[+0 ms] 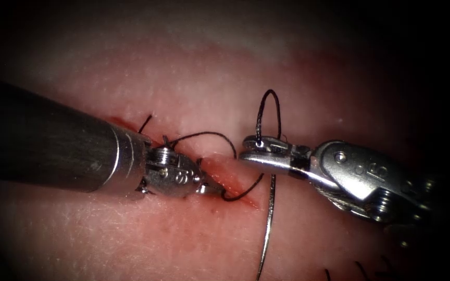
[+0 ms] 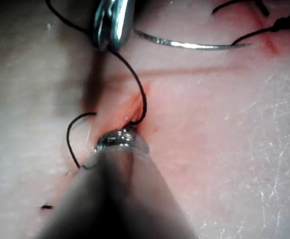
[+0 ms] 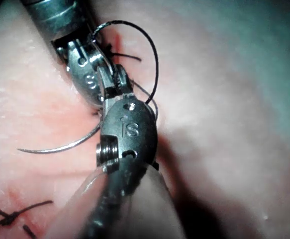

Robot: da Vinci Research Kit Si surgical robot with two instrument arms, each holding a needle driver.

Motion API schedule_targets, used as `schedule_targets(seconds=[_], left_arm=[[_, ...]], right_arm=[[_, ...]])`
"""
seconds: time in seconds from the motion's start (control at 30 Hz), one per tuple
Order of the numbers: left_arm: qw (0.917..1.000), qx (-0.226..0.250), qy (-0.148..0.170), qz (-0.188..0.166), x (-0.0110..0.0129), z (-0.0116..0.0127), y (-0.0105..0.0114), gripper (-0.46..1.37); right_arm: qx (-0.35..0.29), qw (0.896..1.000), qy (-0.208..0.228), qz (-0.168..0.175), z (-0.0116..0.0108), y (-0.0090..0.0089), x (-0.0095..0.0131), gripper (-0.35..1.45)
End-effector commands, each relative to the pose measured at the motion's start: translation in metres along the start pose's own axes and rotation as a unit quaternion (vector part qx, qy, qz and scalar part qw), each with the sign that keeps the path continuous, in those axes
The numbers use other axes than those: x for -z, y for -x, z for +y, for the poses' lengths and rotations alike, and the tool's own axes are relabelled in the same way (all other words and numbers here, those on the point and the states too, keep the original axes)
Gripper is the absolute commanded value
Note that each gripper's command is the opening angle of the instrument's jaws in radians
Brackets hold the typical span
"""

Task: Wound Closure
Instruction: Insert the left gripper into the wound

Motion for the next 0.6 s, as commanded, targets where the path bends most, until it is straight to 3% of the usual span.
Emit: schedule_targets(seconds=[0.03,0.4,0.47,0.53,0.6], left_arm=[[0.9999,0.003,0.015,-0.008,-0.0003,-0.0001,0.0000,-0.35],[0.9950,0.021,0.069,-0.069,-0.0017,-0.0001,0.0007,-0.34],[0.9944,0.029,0.072,-0.072,-0.0015,0.0000,0.0007,0.02],[0.9942,0.032,0.073,-0.072,-0.0015,0.0001,0.0006,0.11],[0.9942,0.031,0.073,-0.072,-0.0014,0.0002,0.0006,0.06]], right_arm=[[0.004,1.000,0.003,0.000,0.0000,0.0000,-0.0001,-0.35],[0.068,0.997,0.012,0.018,0.0005,0.0008,-0.0007,-0.35],[0.087,0.996,0.019,0.025,0.0009,0.0011,-0.0009,-0.35],[0.109,0.993,0.025,0.031,0.0013,0.0013,-0.0010,-0.35],[0.127,0.991,0.033,0.039,0.0017,0.0015,-0.0012,-0.35]])
